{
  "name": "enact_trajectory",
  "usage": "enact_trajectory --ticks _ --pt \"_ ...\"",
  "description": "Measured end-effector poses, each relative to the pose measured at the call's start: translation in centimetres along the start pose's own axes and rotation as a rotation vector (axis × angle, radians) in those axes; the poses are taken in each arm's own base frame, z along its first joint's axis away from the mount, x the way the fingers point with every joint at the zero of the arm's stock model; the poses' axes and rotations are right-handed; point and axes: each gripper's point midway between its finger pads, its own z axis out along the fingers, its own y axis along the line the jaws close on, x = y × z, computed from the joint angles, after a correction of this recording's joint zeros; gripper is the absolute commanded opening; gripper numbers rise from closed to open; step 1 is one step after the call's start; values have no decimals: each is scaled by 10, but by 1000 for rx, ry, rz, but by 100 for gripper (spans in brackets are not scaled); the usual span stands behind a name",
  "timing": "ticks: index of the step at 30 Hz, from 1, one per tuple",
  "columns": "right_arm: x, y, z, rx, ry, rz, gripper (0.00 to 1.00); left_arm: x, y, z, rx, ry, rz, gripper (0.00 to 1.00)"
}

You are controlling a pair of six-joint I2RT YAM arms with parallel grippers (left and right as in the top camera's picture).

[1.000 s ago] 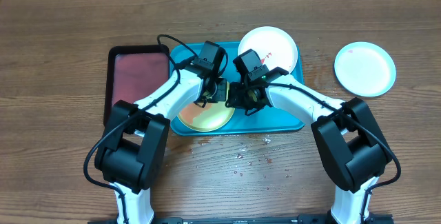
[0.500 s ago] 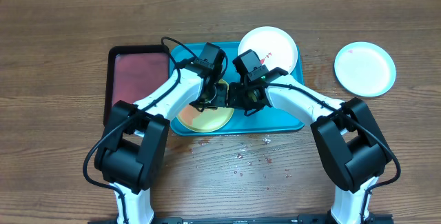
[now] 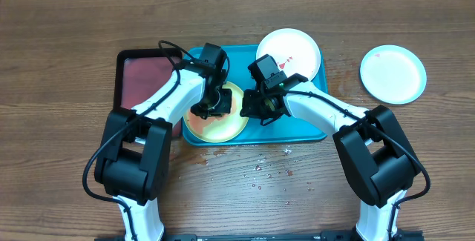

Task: Clean dirty plates on tray and stack at the side
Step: 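Scrub the yellow plate with the sponge while right gripper holds rim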

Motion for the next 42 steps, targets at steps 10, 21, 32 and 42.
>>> enact_trajectory --ticks 10,21,32,42 --pt "-2 1 0 -3 -7 2 4 -29 11 -2 -21 -113 -16 4" --pt "-1 0 0 -1 -5 4 4 -17 38 -7 -148 -67 -55 4" --pt "-2 0 0 1 -7 12 4 14 45 -10 -197 59 -84 4" --pt "-4 -2 0 11 -17 25 4 20 10 -4 -157 49 -62 4"
